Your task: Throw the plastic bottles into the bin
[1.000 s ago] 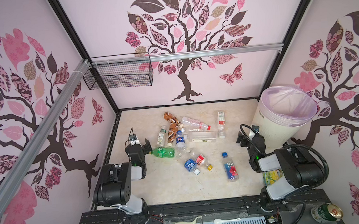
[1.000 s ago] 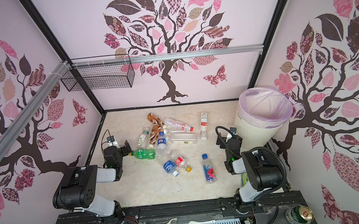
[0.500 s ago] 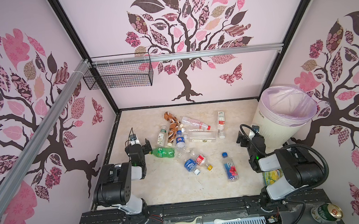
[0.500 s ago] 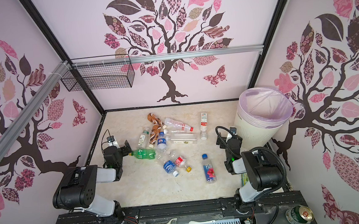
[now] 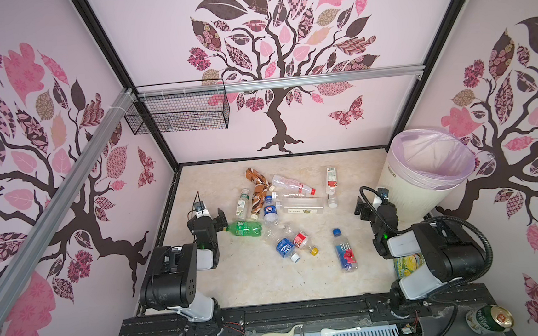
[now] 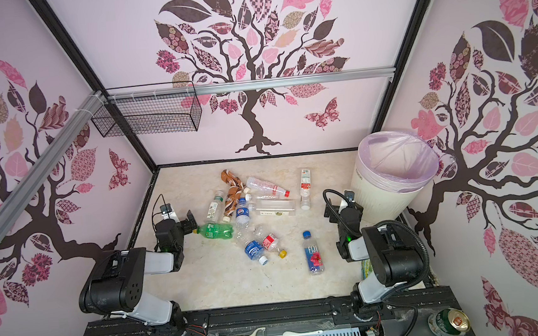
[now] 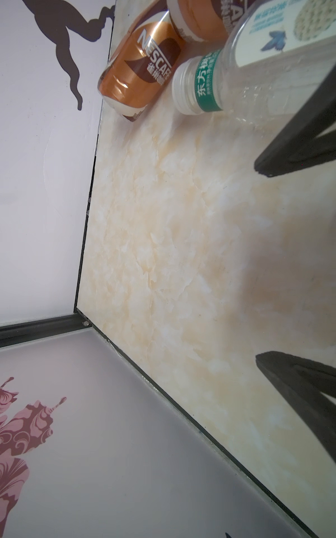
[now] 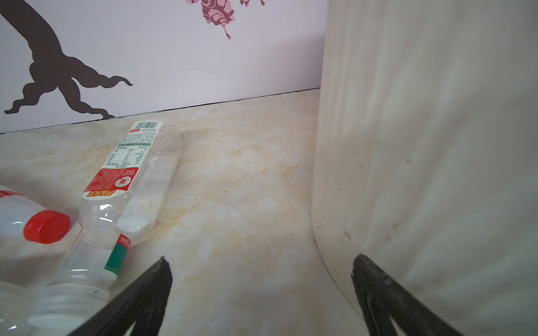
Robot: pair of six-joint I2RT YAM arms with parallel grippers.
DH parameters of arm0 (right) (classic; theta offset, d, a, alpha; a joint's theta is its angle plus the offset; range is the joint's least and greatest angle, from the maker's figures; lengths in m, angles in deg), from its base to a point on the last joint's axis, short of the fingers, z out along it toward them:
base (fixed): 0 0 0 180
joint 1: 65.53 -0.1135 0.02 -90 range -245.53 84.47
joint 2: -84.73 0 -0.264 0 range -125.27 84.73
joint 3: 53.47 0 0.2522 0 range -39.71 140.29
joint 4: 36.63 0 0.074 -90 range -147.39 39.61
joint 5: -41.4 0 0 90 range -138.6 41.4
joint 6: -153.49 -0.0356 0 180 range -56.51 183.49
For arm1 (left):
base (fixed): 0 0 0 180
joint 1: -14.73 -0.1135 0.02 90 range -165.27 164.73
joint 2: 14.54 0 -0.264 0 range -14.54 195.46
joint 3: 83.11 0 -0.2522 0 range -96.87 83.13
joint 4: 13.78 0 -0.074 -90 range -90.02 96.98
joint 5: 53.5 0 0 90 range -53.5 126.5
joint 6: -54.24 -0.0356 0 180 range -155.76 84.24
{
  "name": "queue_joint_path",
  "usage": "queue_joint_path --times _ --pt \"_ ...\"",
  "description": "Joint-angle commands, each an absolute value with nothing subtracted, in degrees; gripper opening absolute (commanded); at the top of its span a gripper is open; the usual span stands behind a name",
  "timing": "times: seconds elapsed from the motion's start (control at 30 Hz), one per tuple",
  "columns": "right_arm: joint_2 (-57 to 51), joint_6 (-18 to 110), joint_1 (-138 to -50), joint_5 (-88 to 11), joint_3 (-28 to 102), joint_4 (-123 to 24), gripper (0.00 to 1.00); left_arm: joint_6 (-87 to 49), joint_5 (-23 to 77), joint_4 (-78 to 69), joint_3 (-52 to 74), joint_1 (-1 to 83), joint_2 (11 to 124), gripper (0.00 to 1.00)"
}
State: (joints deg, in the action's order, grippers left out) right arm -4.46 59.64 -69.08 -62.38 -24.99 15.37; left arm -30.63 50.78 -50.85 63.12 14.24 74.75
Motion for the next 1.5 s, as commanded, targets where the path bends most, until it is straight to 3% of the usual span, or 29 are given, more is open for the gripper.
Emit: queue_joint_path --times 0.0,0.2,0.23,0.37,0.6,0.8,1.0,1.13,1.23,1.47 --pt "-4.72 59.63 -68.91 -62.2 -23.8 16.68 0.99 -30.79 51.0 -51.57 62.26 14.2 74.51 0.98" --pt "-4.09 59.28 -68.94 -63.77 -23.34 16.77 0.99 -30.61 47.29 -53.04 63.24 12.93 74.07 0.98" --pt "-2.57 58.91 -68.94 -64.7 -21.19 11.07 1.0 -31.56 44.98 -53.49 63.12 12.89 73.74 0.98" --pt "-0.54 59.64 -69.48 -64.07 -9.88 -10.78 1.0 -34.69 37.71 -26.69 50.23 12.8 70.14 0.98" --pt "2.17 61.32 -77.6 -77.48 -6.01 -14.19 0.99 -29.75 44.14 -22.75 49.61 12.75 63.35 0.98" --pt "6.89 52.38 -80.47 -79.78 6.01 -36.18 1.0 -27.06 38.17 -8.16 43.07 13.51 55.25 0.98" --pt "7.55 47.34 -82.93 -76.43 25.12 -60.97 0.99 -28.87 42.85 8.83 31.58 24.75 54.83 0.98" --pt "5.52 48.35 -83.33 -77.36 40.51 -75.78 1.0 -26.69 54.06 9.77 28.1 37.01 56.53 0.98" --pt "1.53 50.47 -83.29 -79.14 53.42 -85.9 0.99 -31.4 57.0 9.93 22.28 46.15 59.94 0.98" --pt "-2.59 50.15 -81.09 -85.52 64.81 -96.31 1.0 -38.94 58.53 18.12 1.82 57.97 69.51 0.98"
